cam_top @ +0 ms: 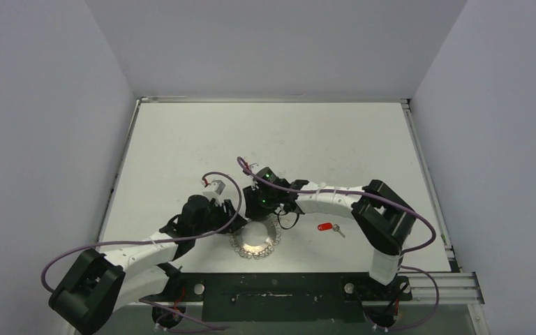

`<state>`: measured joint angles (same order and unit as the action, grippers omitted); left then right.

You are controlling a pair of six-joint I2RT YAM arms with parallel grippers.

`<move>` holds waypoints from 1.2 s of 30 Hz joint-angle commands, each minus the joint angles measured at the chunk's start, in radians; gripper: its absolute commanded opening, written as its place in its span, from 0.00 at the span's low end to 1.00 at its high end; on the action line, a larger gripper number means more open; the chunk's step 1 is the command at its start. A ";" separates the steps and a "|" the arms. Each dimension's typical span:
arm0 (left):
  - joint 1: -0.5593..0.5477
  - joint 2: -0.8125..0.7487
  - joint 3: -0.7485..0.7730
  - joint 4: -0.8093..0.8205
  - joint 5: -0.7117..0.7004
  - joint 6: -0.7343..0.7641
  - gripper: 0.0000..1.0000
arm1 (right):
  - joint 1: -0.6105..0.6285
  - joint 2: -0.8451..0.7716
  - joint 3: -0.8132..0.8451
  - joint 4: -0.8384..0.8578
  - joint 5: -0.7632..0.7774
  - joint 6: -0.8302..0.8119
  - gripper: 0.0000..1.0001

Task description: Put the keys on the keyring

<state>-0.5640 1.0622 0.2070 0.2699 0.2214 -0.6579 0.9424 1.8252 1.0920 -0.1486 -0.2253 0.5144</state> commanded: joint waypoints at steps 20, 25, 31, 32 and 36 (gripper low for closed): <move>-0.046 -0.351 -0.028 -0.215 -0.234 0.048 0.52 | -0.103 -0.244 -0.160 -0.054 0.017 -0.093 0.43; -0.046 -0.309 -0.010 -0.213 -0.222 0.041 0.52 | -0.103 -0.259 -0.187 -0.115 0.050 -0.059 0.43; -0.046 -0.235 0.008 -0.201 -0.183 0.031 0.52 | -0.103 -0.297 -0.255 -0.166 0.059 -0.006 0.40; -0.046 -0.223 0.008 -0.196 -0.177 0.029 0.52 | -0.101 -0.302 -0.270 -0.163 0.052 0.002 0.39; -0.048 -0.184 0.007 -0.179 -0.147 0.023 0.48 | -0.097 -0.302 -0.311 -0.126 0.013 0.037 0.36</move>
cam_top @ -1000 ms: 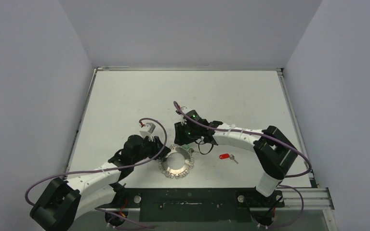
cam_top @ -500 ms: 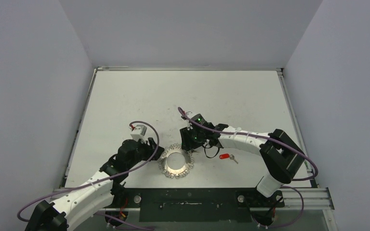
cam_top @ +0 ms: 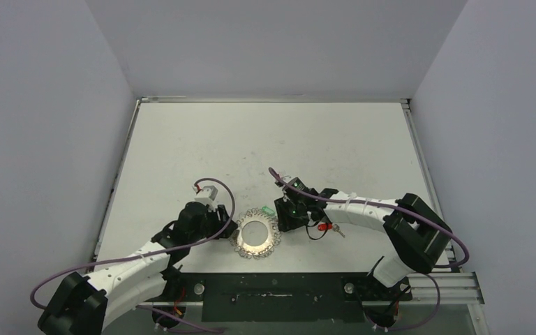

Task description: Put the keys on the keyring

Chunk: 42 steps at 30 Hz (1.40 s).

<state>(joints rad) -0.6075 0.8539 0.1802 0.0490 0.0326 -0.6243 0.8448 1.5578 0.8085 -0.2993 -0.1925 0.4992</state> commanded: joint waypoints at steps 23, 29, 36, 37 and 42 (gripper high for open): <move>-0.132 0.090 0.045 0.109 0.080 -0.039 0.18 | -0.052 0.308 0.319 0.145 -0.152 0.016 0.10; -0.219 0.165 0.102 0.155 0.067 0.022 0.23 | -0.046 0.381 0.425 0.101 -0.183 -0.011 0.12; -0.224 0.117 0.176 0.046 -0.011 0.094 0.50 | -0.050 0.235 0.413 -0.034 -0.013 -0.095 0.40; -0.222 0.099 0.186 0.026 -0.023 0.109 0.52 | -0.049 0.210 0.396 -0.045 0.003 -0.099 0.43; -0.163 0.046 0.228 -0.084 -0.115 0.156 0.61 | -0.049 0.104 0.274 -0.049 0.003 -0.074 0.47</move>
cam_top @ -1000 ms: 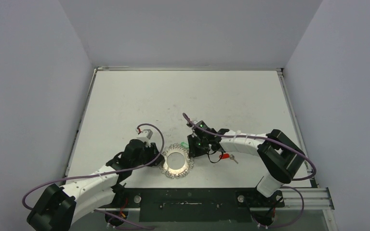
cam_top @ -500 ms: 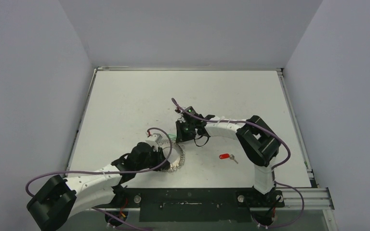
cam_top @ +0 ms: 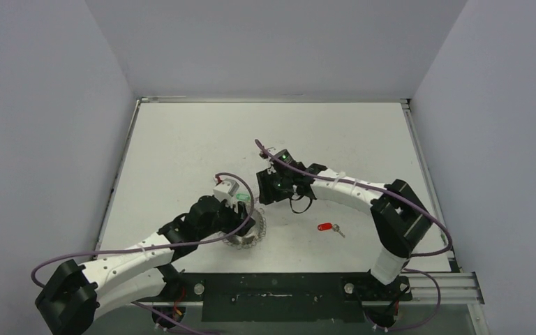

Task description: Put the keys on the keyring

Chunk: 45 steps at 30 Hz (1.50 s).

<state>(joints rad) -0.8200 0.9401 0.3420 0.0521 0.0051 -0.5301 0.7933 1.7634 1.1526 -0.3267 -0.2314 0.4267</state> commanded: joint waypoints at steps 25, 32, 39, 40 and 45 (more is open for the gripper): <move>0.451 0.212 0.075 -0.106 0.252 0.015 0.34 | 0.072 0.019 -0.175 0.124 0.019 0.124 0.00; 0.352 0.193 0.031 -0.085 0.231 -0.059 0.27 | -0.010 0.022 -0.091 0.034 0.070 0.023 0.00; 0.207 0.186 0.052 -0.093 0.132 -0.114 0.35 | -0.020 0.034 0.008 -0.067 0.209 -0.071 0.20; 0.205 0.178 0.056 -0.107 0.121 -0.115 0.37 | -0.020 0.023 0.010 -0.079 0.224 -0.083 0.27; 0.206 0.093 0.050 -0.126 0.070 -0.106 0.51 | -0.009 -0.082 -0.024 -0.097 0.289 -0.106 0.48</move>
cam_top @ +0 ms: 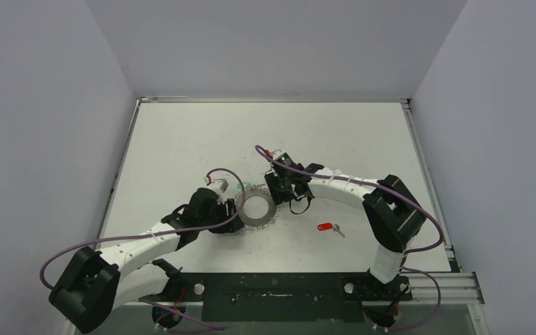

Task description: Put the keys on the keyring

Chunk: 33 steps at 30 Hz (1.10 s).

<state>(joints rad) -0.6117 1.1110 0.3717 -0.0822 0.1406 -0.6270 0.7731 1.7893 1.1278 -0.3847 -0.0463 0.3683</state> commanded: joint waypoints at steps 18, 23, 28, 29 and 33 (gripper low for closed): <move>0.221 0.290 0.263 0.067 0.071 0.201 0.46 | 0.042 -0.158 -0.279 0.226 -0.191 0.210 0.48; 0.221 0.380 0.276 0.140 0.108 0.207 0.37 | 0.031 -0.112 -0.245 0.259 -0.201 0.214 0.42; 0.210 0.356 0.240 0.142 0.106 0.193 0.25 | 0.000 -0.036 -0.179 0.257 -0.208 0.195 0.24; 0.202 0.347 0.230 0.140 0.103 0.188 0.23 | -0.005 -0.026 -0.167 0.256 -0.209 0.190 0.21; 0.164 0.314 0.188 0.128 0.087 0.163 0.07 | -0.024 0.019 -0.102 0.226 -0.196 0.162 0.12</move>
<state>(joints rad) -0.4049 1.4731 0.5968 0.0254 0.1959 -0.4393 0.7689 1.7599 0.9615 -0.1753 -0.2741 0.5556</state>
